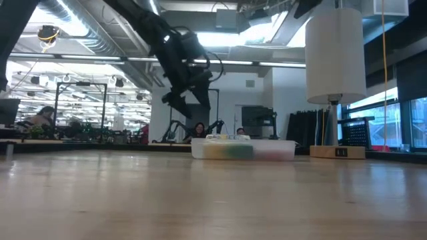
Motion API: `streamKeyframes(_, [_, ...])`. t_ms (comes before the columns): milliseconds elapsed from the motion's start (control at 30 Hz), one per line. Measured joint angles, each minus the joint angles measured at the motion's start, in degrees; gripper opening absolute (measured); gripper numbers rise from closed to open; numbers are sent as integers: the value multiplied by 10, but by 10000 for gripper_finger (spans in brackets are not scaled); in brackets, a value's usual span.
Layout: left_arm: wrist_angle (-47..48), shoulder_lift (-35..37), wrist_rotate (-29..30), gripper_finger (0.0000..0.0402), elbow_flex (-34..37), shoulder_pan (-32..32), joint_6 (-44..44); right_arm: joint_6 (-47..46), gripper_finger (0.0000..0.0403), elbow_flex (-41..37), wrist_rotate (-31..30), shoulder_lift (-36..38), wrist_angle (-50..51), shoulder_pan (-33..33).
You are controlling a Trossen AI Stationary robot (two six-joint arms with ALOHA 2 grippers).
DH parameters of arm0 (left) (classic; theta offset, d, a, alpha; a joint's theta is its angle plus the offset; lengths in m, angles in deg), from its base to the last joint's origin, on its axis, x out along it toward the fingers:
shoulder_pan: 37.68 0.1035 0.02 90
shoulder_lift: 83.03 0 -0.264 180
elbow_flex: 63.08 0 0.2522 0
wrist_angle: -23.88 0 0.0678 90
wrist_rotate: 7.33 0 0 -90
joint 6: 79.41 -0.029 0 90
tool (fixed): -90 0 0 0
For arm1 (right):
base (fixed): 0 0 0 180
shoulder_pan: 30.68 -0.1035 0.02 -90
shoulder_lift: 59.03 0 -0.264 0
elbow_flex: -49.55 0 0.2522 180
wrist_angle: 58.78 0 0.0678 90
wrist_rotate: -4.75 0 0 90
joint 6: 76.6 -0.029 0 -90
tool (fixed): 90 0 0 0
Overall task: Pack school essentials
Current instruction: Close the orange supply box
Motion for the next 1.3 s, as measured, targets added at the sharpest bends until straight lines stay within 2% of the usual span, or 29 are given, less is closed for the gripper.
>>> streamKeyframes(233, [43,-32,-10,394,1,-19,24,0,385,0,0,0,-1,0])
streamKeyframes(533, [145,-23,1,394,1,-83,7,0,385,0,0,0,-5,0])
streamKeyframes(733, [127,-30,74,394,1,-140,20,0,385,0,0,0,-5,0])
streamKeyframes(1200, [105,-36,131,394,24,-166,76,-2,385,0,0,0,-23,0])
streamKeyframes(1300, [87,-36,131,394,43,-166,85,2,385,0,34,0,-28,0])
